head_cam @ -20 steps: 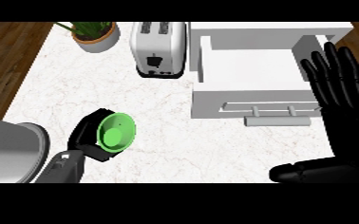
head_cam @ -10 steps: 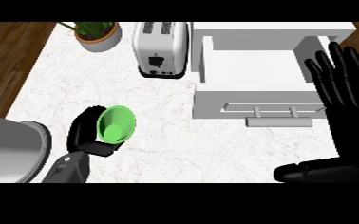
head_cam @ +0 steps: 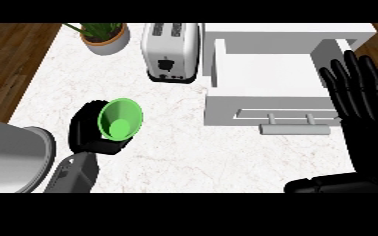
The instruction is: Pick up the cup, place it into the drawer and close the drawer
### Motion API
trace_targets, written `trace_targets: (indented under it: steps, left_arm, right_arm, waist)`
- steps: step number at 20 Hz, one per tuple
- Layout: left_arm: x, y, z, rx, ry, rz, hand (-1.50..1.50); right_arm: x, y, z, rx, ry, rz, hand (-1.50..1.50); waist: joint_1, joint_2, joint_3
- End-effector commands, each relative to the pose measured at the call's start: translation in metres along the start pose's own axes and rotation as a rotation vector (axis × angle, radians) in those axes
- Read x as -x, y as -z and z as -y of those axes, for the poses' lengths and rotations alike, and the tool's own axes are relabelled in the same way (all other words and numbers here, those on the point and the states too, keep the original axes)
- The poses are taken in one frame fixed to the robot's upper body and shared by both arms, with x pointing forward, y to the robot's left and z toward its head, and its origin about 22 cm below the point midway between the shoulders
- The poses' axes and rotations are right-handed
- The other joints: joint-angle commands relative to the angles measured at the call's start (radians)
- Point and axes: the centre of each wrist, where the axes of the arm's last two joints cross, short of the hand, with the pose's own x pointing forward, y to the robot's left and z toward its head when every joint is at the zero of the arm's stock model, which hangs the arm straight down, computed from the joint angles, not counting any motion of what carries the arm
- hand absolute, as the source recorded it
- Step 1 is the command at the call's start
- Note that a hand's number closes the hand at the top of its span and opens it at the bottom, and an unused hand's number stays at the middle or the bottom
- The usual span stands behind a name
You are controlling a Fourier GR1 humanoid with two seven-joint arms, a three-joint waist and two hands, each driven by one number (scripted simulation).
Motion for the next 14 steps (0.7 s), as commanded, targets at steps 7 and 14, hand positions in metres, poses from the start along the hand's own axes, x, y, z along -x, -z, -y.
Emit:
trace_targets:
  steps: [7,14]
  left_arm:
    - [-0.056,0.055,0.083,0.167,-0.091,0.06,1.5]
    - [-0.114,0.098,0.133,0.192,-0.1,0.069,1.5]
  right_arm:
    - [0.014,0.004,0.018,-0.004,-0.006,-0.026,-1.5]
    - [0.009,0.0,0.011,0.002,0.008,-0.014,-1.5]
  waist:
    - [0.002,-0.001,0.001]
    - [-0.006,0.001,0.0]
